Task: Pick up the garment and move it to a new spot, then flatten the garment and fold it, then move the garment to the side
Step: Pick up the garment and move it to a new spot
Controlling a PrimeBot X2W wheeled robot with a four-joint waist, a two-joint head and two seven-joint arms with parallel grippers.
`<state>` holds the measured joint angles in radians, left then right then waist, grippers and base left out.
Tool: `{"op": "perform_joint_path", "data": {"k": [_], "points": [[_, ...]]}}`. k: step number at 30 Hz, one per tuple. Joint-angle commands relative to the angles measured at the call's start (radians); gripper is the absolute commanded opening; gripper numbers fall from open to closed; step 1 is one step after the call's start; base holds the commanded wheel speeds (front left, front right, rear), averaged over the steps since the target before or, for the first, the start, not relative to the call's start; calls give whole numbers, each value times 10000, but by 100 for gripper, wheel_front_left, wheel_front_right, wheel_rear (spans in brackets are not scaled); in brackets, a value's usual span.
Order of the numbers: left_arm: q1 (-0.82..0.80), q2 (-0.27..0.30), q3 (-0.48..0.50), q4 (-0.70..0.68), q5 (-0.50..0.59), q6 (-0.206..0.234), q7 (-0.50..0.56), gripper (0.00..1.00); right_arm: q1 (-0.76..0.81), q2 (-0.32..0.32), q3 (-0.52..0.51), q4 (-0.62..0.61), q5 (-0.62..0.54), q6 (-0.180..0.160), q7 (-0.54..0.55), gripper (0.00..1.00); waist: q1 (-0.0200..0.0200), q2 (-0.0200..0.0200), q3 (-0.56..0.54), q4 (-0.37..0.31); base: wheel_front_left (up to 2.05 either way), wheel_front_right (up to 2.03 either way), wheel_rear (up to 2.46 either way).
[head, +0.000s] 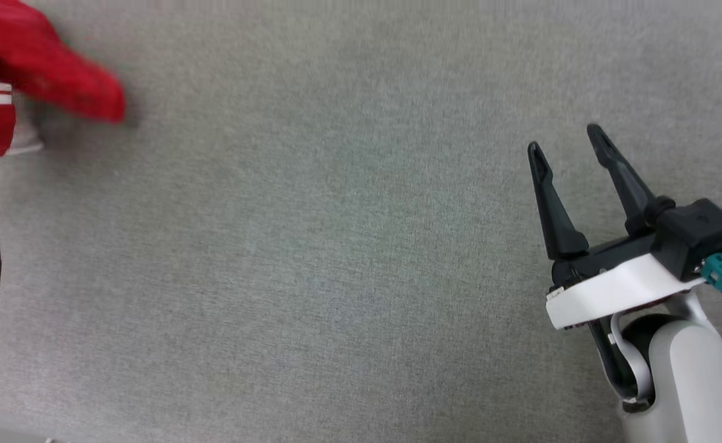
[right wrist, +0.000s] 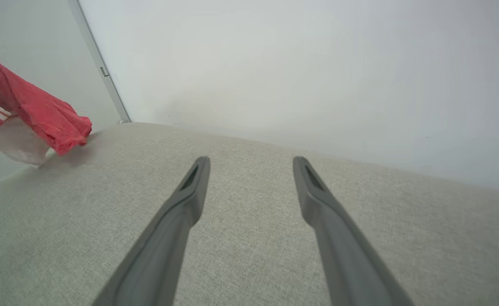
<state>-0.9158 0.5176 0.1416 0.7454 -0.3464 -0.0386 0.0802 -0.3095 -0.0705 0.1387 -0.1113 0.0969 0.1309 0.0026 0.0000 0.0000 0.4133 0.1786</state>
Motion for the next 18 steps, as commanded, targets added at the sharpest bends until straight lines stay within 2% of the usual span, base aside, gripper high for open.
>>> {"op": "perform_joint_path", "data": {"k": [1, 6, 10, 18], "points": [[-156, -101, -102, -21, 113, -59, -546, 0, 262, 74, -78, 91, 123, -3, -84, 100, 0, 0, -745, 58, 0, 0, 0], [-235, -529, -324, -57, 147, -193, -1642, 0, 749, 181, -194, 337, 266, -3, -224, 100, 0, 0, -1760, -68, 0, 0, 0], [145, -995, -646, -301, 197, -263, -2066, 0, 1196, 207, -313, 447, 449, -3, -268, 100, 0, 0, -2471, -316, 0, 0, 0], [1284, -2439, -1555, -1633, 130, -332, -1801, 0, 1965, 213, -433, 518, 903, -3, -228, 100, 0, 0, -3391, -1333, 0, 0, 0]]}}
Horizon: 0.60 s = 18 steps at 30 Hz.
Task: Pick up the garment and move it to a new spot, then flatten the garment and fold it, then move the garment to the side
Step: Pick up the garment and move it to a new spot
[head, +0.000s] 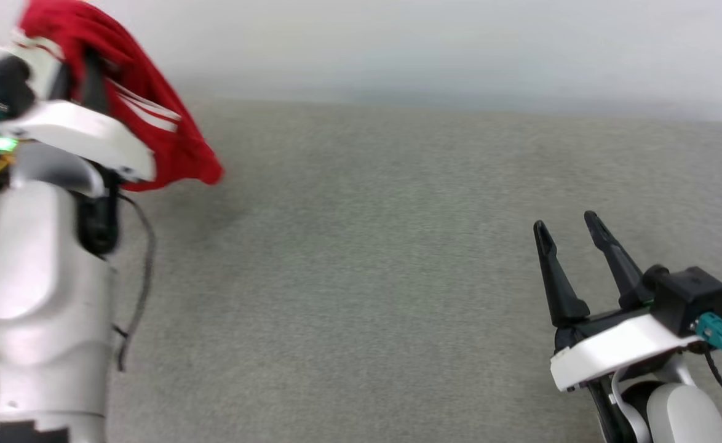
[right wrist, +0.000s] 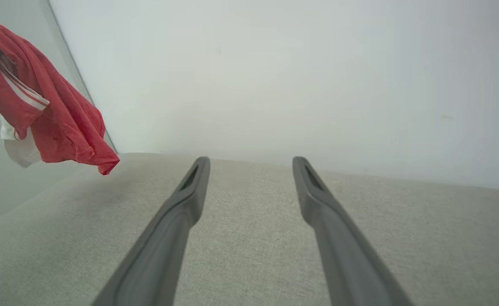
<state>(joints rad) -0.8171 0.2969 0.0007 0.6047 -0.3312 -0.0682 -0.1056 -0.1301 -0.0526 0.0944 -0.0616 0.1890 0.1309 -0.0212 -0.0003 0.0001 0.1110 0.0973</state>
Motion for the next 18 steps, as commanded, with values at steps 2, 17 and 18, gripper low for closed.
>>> {"op": "perform_joint_path", "data": {"k": [2, 17, 18], "points": [[604, -579, -377, -618, -83, -41, 253, 0, 263, 36, 36, 73, 36, -3, 22, 100, 3, -1, -495, -836, 0, 0, 0], [4205, -2332, -3191, -2248, -357, -254, 1201, 0, 691, 36, 44, 273, 466, -3, -114, 100, 3, -1, -119, -2832, 0, 0, 0], [4479, -2352, -3406, -2253, -347, -244, 1257, 0, 673, 36, 40, 282, 476, -3, -153, 100, 3, -1, -64, -2844, 0, 0, 0]]}}
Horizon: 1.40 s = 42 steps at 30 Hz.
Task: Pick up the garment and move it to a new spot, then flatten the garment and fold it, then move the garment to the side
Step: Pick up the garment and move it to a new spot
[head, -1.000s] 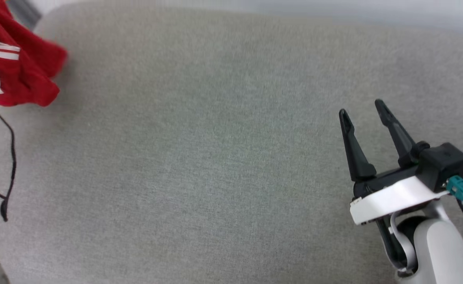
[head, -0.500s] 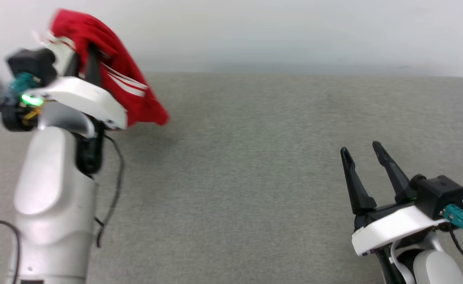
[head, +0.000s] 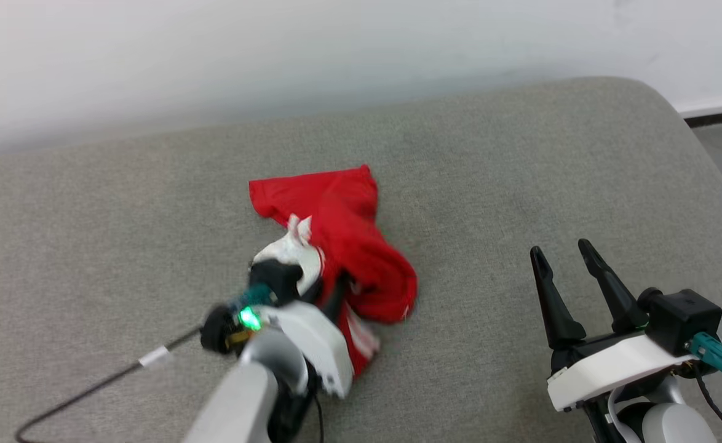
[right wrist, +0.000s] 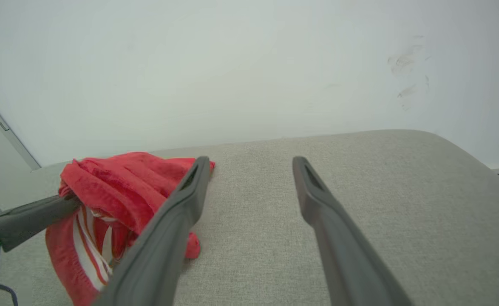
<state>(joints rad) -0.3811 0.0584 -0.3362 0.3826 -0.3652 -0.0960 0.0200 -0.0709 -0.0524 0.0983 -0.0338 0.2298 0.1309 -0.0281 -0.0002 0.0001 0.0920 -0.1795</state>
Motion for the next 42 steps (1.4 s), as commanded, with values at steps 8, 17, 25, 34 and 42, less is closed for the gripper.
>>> {"op": "perform_joint_path", "data": {"k": [8, 17, 25, 34, 42], "points": [[1282, -39, -1270, -58, 61, 26, 220, 100, -222, 35, 24, 88, 41, -3, -238, 100, 2, -1, 383, 280, 0, 0, 0], [1137, -63, -1466, -1390, 478, 586, -1381, 100, -23, 27, -278, 203, -209, -3, -88, 100, 2, -1, -295, 1125, 0, 0, 0], [1602, 454, -310, -1579, 427, 1826, -1859, 100, 360, 28, -549, 115, -422, -3, 166, 100, 2, -1, -829, 1576, 0, 0, 0], [2480, 1433, 758, -1670, 95, 2374, -1906, 100, 841, 28, -835, -40, -683, -3, 413, 100, 2, -1, -1082, 1527, 0, 0, 0], [2929, 1668, 732, -2061, 121, 2511, -1676, 100, 1138, 28, -940, -310, -772, -3, 575, 100, 2, -1, -1194, 1420, 0, 0, 0]]}}
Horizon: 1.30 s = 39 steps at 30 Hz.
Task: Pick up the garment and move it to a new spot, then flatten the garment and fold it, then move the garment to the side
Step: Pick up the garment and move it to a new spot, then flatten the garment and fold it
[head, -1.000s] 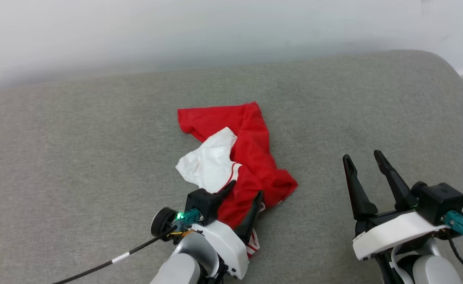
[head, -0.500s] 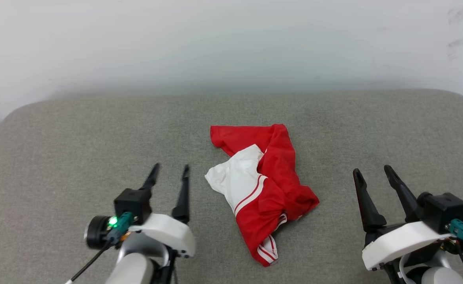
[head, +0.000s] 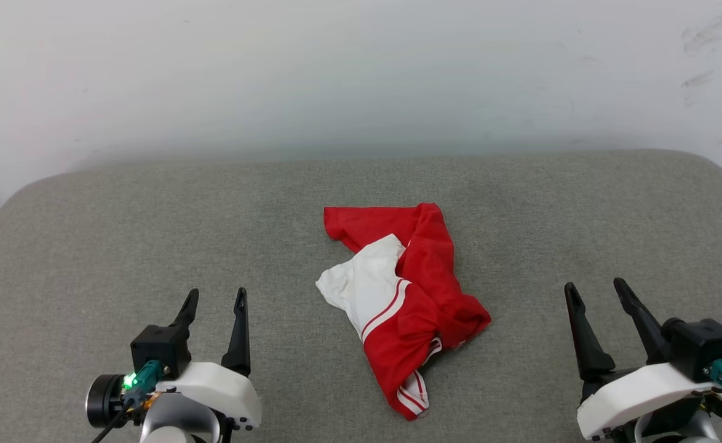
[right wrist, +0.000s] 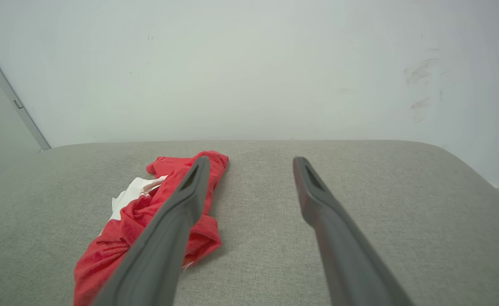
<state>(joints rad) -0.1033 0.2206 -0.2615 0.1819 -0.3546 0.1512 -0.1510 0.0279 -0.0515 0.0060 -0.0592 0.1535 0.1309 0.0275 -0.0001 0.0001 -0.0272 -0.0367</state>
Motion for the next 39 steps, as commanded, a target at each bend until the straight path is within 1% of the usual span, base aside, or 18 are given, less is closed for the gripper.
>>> {"op": "perform_joint_path", "data": {"k": [1, 8, 10, 13, 16, 19, 24, 26, 27, 33, 35, 39], "points": [[161, 53, -41, -84, 34, 58, 57, 100, 140, 18, -24, -94, -20, -3, 32, 100, 1, -1, 0, -10, 0, 0, 0], [35, 84, -118, -329, 59, 162, 215, 100, 41, 18, 22, -199, 11, -3, 55, 100, 1, -1, 42, 12, 0, 0, 0], [-277, 70, -128, -388, 158, 255, 284, 100, 3, 18, -2, -215, 39, -3, 54, 100, 1, -1, 99, 50, 0, 0, 0], [-983, -52, -368, -401, 257, 145, 640, 100, -94, 20, 22, -241, 66, -3, 66, 100, 1, -1, 277, 97, 0, 0, 0], [-1995, -208, -721, -250, 264, -177, 1203, 100, -302, 20, 128, -278, 67, -3, 79, 100, 1, -1, 591, 48, 0, 0, 0], [-3081, -398, -1130, 171, 119, -675, 2020, 100, -459, 19, 202, -268, 86, -3, 75, 100, 1, -1, 949, -94, 0, 0, 0], [-4416, -585, -1673, 1373, -235, -1499, 3662, 100, -713, 19, 266, -182, 171, -3, 5, 100, 1, -1, 1485, -464, 0, 0, 0], [-4710, -591, -1862, 1939, -338, -1746, 4368, 100, -774, 19, 255, -139, 198, -3, -26, 100, 1, -1, 1674, -619, 0, 0, 0], [-4710, -591, -1862, 1939, -338, -1746, 4368, 100, -774, 19, 255, -139, 198, -3, -26, 100, 1, -1, 1674, -619, 0, 0, 0], [-5042, -539, -2343, 3228, -662, -2246, 5928, 100, -944, 20, 309, 97, 390, -3, -191, 100, 1, -1, 2067, -960, 0, 0, 0], [-4971, -548, -2507, 3494, -767, -2394, 6292, 100, -972, 20, 328, 191, 423, -3, -241, 100, 1, -1, 2130, -1022, 0, 0, 0], [-4773, -499, -2935, 3964, -920, -2574, 7101, 100, -1052, 19, 336, 342, 510, -3, -333, 100, 1, -1, 2177, -1063, 0, 0, 0]]}}
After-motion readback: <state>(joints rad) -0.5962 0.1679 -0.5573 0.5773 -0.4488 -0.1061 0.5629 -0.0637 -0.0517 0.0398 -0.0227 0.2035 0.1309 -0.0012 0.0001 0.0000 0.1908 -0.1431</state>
